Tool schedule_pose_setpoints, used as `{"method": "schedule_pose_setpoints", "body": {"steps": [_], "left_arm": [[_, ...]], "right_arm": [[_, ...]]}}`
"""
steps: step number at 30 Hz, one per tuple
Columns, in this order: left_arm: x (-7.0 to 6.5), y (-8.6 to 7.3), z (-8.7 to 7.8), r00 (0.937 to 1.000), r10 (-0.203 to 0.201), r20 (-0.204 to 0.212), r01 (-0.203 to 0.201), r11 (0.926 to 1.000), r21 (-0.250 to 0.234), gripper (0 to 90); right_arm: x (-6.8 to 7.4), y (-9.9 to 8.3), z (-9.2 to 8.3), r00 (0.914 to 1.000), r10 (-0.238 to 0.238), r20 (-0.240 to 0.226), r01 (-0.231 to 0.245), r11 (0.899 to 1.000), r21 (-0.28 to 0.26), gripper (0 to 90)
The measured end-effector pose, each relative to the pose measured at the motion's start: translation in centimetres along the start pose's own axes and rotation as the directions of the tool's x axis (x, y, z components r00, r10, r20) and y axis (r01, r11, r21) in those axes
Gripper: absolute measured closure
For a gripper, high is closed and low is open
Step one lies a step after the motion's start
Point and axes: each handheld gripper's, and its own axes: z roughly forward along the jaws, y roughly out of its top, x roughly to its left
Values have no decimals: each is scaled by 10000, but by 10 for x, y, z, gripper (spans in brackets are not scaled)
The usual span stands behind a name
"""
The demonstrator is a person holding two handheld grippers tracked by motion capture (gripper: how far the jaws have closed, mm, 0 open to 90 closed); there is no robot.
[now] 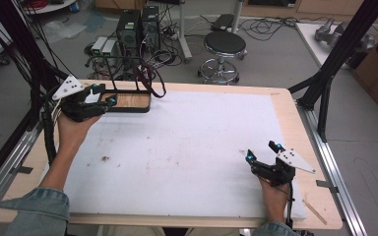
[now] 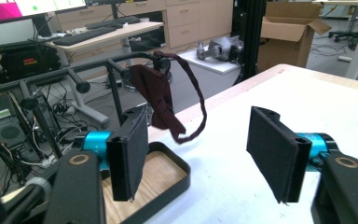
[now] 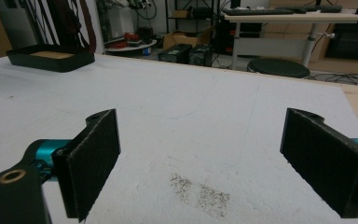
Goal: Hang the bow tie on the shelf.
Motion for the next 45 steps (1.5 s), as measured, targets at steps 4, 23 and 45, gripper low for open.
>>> {"method": "schedule_pose_setpoints", "body": {"steps": [4, 23, 45], "left_arm": [[-4, -4, -10, 10000, -84, 32, 84, 10000, -30, 349], [-35, -48, -43, 9997, -204, -152, 207, 9997, 150, 209], [-43, -99, -61, 9969, -576, -539, 626, 9934, 962, 180]], "right_arm": [[0, 0, 0, 10000, -4, 4, 4, 10000, 5, 110], [1, 0, 0, 9999, -79, 95, 79, 10000, 3, 110], [1, 0, 0, 9999, -105, 114, 105, 9999, 9, 110]]}}
